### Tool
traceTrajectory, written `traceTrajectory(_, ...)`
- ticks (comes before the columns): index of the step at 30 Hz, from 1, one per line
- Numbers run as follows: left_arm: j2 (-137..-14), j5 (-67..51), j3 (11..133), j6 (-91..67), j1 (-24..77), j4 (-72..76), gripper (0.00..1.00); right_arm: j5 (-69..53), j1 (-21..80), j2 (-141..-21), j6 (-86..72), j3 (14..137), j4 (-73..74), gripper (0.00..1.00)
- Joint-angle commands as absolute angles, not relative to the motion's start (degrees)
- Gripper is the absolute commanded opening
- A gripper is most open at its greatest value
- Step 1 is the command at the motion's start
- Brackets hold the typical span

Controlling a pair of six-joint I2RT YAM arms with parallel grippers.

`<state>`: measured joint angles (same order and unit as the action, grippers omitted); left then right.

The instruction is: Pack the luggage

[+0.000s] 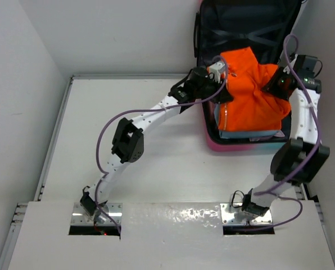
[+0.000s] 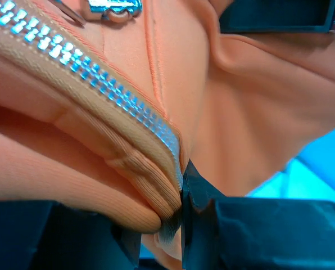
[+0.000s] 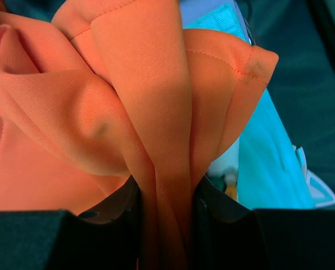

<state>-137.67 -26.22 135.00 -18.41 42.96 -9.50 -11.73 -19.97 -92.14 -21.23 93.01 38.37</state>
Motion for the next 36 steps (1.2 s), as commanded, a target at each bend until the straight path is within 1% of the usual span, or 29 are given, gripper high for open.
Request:
traceTrajectory(1, -137.28, -17.85, 137.2, -16.44, 40.96, -3.6, 0.15, -0.45, -21.62, -100.24, -15.48, 100.18, 33.39, 0.2)
traceTrajectory(3, -139.12, -15.31, 136.32, -15.04, 40.87, -3.16, 0.35, 2.35, -21.62, -103.61, -13.28, 103.44, 35.06, 0.46)
traceTrajectory(4, -139.57, -14.42, 136.23, -14.59, 40.87, -3.25, 0.43, 2.63, -21.53, -104.84, -12.66, 103.88, 34.98, 0.57)
traceTrajectory(5, -140.09, -13.63, 136.4, -14.07, 40.87, -3.77, 0.53, 2.72, -21.53, -106.68, -11.7, 104.76, 35.07, 0.7)
traceTrajectory(6, -140.27, -11.8, 136.49, -12.84, 40.87, -4.04, 0.71, 3.25, -21.53, -107.48, -11.34, 105.03, 35.42, 0.74)
traceTrajectory(7, -140.27, -10.82, 136.93, -12.22, 40.78, -5.0, 0.78, 3.69, -21.53, -107.93, -11.08, 105.29, 35.68, 0.83)
traceTrajectory(8, -140.27, -9.94, 137.8, -11.78, 40.52, -5.36, 0.84, 3.95, -21.62, -108.19, -10.03, 105.21, 35.25, 0.87)
traceTrajectory(9, -140.1, -9.76, 138.25, -11.08, 40.43, -5.8, 0.99, 4.39, -21.45, -108.02, -9.58, 105.21, 35.16, 0.93)
traceTrajectory(10, -139.84, -9.49, 139.64, -10.64, 39.99, -7.11, 1.0, 4.31, -21.45, -107.76, -8.45, 105.55, 35.16, 0.99)
traceTrajectory(14, -138.61, -9.31, 142.64, -8.09, 39.81, -10.36, 1.0, 7.02, -19.43, -104.95, -4.58, 107.49, 35.33, 0.99)
traceTrajectory(17, -136.94, -10.71, 144.84, -7.74, 39.38, -12.91, 1.0, 11.49, -16.44, -101.79, -3.08, 108.72, 35.07, 0.99)
traceTrajectory(19, -135.28, -11.68, 146.24, -7.39, 39.03, -15.1, 1.0, 14.48, -12.5, -99.07, -1.68, 109.68, 34.81, 0.99)
traceTrajectory(20, -134.74, -11.78, 146.51, -7.21, 38.76, -15.81, 1.0, 15.02, -12.48, -99.05, -1.41, 110.21, 34.98, 0.99)
traceTrajectory(23, -132.46, -12.3, 147.04, -7.29, 37.53, -19.24, 1.0, 13.28, -8.8, -95.2, -1.67, 110.57, 34.72, 0.99)
traceTrajectory(27, -129.82, -14.24, 146.43, -7.73, 34.46, -21.7, 1.0, 11.78, -2.4, -88.96, -1.49, 105.22, 31.2, 0.99)
traceTrajectory(30, -128.24, -14.68, 146.51, -7.3, 32.61, -22.06, 1.0, 8.88, 2.97, -87.02, -0.44, 102.49, 28.39, 0.99)
traceTrajectory(31, -127.71, -14.59, 146.6, -7.29, 32.0, -22.06, 1.0, 8.27, 4.64, -86.49, -0.44, 102.22, 28.48, 0.88)
traceTrajectory(32, -127.44, -14.59, 146.69, -7.99, 31.38, -22.06, 1.0, 8.0, 8.4, -86.66, -0.44, 102.22, 29.35, 0.78)
traceTrajectory(33, -127.18, -14.59, 146.43, -8.52, 29.38, -22.06, 1.0, 8.0, 10.35, -87.1, -0.35, 102.39, 30.31, 0.61)
traceTrajectory(34, -127.0, -14.15, 146.16, -8.96, 28.49, -21.97, 1.0, 8.52, 12.46, -88.49, -0.35, 102.39, 32.85, 0.19)
traceTrajectory(35, -126.83, -13.45, 145.64, -8.53, 26.48, -21.97, 1.0, 9.05, 16.05, -89.29, -0.35, 102.22, 34.09, 0.08)
traceTrajectory(36, -126.3, -12.32, 144.76, -7.66, 25.76, -22.06, 1.0, 9.4, 17.65, -90.08, -0.7, 101.17, 35.06, 0.04)
